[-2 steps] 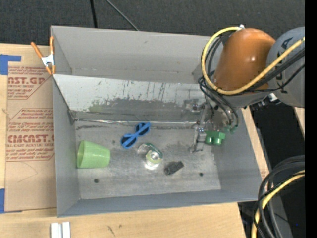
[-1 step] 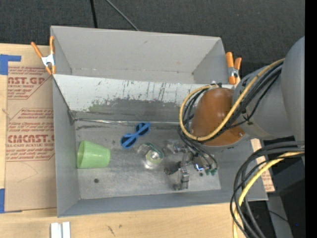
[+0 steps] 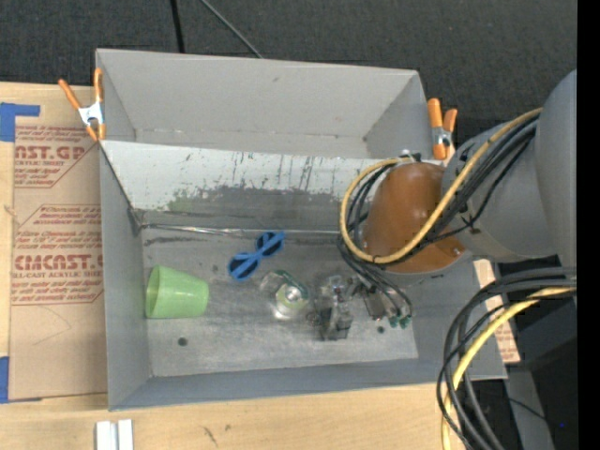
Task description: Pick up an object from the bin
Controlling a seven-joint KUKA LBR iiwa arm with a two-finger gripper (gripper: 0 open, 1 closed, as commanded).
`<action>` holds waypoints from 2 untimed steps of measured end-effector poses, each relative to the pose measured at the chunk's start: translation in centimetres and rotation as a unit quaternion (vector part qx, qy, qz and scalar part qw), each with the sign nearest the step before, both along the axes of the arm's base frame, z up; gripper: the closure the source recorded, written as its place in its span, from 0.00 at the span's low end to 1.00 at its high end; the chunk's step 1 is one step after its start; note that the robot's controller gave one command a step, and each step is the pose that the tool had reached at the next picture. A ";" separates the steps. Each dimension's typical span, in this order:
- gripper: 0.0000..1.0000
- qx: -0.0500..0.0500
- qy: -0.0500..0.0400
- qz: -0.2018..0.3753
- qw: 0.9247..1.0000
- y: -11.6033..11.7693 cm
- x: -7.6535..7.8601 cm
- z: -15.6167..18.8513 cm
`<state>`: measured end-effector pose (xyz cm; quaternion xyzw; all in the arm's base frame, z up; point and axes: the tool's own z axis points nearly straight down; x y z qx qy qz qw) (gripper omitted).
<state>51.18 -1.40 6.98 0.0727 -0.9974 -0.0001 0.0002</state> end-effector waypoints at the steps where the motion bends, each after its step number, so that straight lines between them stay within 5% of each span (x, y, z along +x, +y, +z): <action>1: 1.00 -0.001 -0.004 0.002 1.000 -2.7 0.1 11.0; 2: 1.00 -0.001 -0.005 0.013 1.000 -3.4 1.9 17.0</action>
Offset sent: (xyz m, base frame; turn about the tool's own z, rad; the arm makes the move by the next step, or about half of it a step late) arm -0.0008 -0.0266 0.1064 -0.0069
